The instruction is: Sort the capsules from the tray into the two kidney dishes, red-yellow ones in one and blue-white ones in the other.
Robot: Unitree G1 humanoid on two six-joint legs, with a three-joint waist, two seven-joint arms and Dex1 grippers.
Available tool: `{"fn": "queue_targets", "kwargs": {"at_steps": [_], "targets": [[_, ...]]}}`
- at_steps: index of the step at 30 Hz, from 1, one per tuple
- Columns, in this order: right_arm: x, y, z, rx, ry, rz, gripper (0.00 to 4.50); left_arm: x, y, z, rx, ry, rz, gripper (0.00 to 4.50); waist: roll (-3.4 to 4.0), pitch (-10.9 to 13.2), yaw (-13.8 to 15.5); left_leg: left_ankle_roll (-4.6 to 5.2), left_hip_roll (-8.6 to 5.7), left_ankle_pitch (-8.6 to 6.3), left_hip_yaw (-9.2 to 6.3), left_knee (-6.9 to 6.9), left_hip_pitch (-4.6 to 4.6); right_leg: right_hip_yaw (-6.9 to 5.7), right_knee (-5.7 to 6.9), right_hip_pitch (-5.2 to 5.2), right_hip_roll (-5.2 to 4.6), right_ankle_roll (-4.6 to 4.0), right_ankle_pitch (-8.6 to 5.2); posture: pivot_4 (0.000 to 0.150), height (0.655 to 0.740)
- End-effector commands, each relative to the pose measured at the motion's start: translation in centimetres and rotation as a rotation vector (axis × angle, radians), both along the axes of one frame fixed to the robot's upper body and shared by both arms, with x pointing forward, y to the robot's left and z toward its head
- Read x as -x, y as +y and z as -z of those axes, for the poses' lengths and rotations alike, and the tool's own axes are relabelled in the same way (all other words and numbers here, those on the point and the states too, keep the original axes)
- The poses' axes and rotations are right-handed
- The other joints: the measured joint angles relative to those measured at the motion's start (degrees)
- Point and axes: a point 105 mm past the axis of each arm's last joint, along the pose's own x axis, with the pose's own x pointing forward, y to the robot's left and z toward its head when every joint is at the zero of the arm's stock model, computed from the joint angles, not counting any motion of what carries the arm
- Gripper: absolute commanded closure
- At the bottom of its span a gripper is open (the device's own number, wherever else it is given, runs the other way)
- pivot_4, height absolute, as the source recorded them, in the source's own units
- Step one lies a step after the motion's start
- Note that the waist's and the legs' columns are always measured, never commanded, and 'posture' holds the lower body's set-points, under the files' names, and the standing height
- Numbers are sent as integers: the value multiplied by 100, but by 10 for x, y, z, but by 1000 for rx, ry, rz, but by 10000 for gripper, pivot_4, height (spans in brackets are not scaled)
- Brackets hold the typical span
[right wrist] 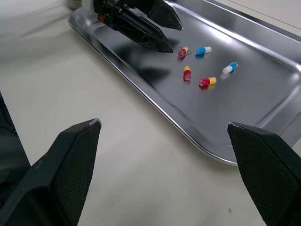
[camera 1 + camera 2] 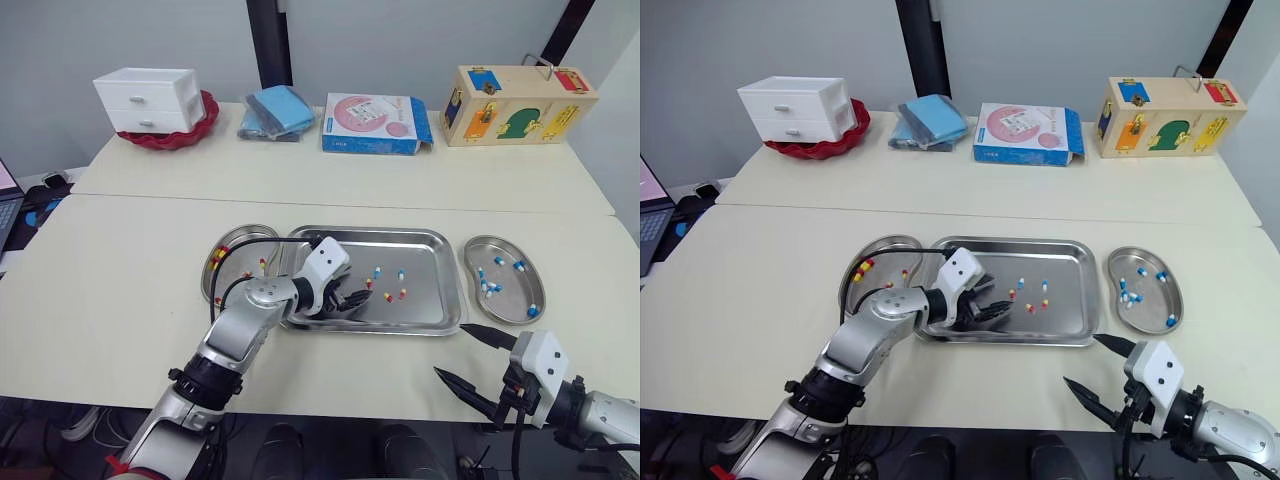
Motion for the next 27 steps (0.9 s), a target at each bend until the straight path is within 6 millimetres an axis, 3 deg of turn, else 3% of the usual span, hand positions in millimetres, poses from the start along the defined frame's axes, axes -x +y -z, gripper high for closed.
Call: {"fn": "queue_targets", "kwargs": {"at_steps": [1, 12, 17, 24, 25, 27], "targets": [[3, 2, -10, -10, -44, -7, 0, -3, -9, -4, -10, -32, 26, 8562, 0, 0, 3, 0, 0, 0, 0, 0, 0, 0, 0, 0, 0, 0, 0, 1500, 7400], [6, 2, -8, -8, -38, -1, 0, -8, -15, 11, -66, -15, 42, 8562, 2, -1, 6, 0, -1, 0, -1, 0, 10, -1, -1, 14, 0, 0, 0, 1500, 7400], [6, 3, -10, -12, -43, 1, 0, -6, -15, 14, -74, 11, 59, 18097, 4, -2, 5, 0, -1, 0, -1, 0, 13, 0, -1, 17, 0, 1, 0, 1500, 7400], [4, 4, -15, -15, -59, 5, 0, -6, -12, 6, -58, 0, 54, 38987, 4, -3, 5, 0, -1, 0, -1, 0, 16, 0, -2, 19, 0, 1, 0, 1500, 7400], [3, 3, -15, -14, -64, 5, 0, -7, -10, 4, -55, -4, 48, 41153, 4, -3, 5, 0, -1, 0, -1, 0, 16, -1, -1, 19, 0, 1, 0, 1500, 7400], [2, 3, -17, -13, -73, 4, 0, -8, -5, -1, -45, -15, 33, 41270, 4, -3, 1, 0, -1, 0, -1, 0, 16, 0, -1, 19, 0, 1, 0, 1500, 7400]]}}
